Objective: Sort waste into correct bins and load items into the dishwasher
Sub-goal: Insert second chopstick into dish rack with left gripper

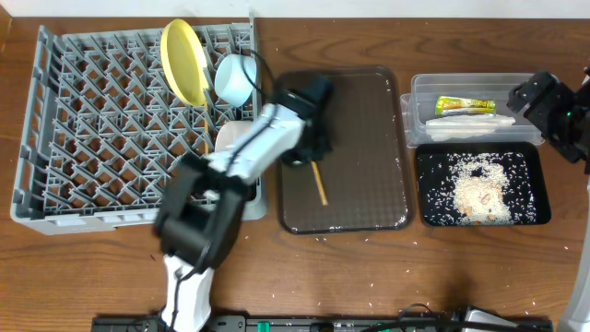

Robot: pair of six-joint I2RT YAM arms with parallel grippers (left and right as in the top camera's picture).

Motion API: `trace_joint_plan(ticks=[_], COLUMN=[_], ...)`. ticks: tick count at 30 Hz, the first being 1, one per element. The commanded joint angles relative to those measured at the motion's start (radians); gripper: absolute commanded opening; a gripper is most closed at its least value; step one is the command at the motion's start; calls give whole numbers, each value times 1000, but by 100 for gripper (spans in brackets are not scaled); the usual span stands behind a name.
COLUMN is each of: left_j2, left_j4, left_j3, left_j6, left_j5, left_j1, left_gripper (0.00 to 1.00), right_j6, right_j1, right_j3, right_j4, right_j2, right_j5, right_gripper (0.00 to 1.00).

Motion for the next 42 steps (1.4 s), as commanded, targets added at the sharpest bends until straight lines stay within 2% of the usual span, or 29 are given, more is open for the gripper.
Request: trace_joint_plan(ticks=[1,6,13,20,31,32,33,35,36,40,42], left_j2=[-198,-394,-414,-350,-206,-202,-199,-201,-204,-243,-274], left_j4=[-70,-203,-261,-229,-216,-216,-216,-217,-220,-248,-259], left_j3=[46,46,8,-41,-41,-41,-41,-39,-36,-18,-7], left_j6=[261,536,706,726,722,720,714,695,680,664,657], left_j5=[-43,-214,-325,-333,-333,-333,-333,-339,-347,-351,-352], left_j1=[68,221,355,414,425,425,425,425,425,425,425], left_gripper=[7,8,7,8,8,10,17,39,44,54,56], right_j6=[14,14,14,14,14,14,14,14,14,14,14], right_j1=[-4,-4,-4,-4,-4,-4,-4,-4,-4,-4,-4], right_j3=[2,2,2,2,2,2,2,2,2,2,2], right_j4=[-2,-2,-1,-2,-1,-2,-2,-1,-2,-2,-2], right_j2=[-2,-2,-2,-2,-2,-2,-2,-2,-2,-2,-2], right_j5=[10,10,10,10,10,10,10,10,10,10,10], right_gripper=[99,99,99,99,99,99,99,99,99,99,99])
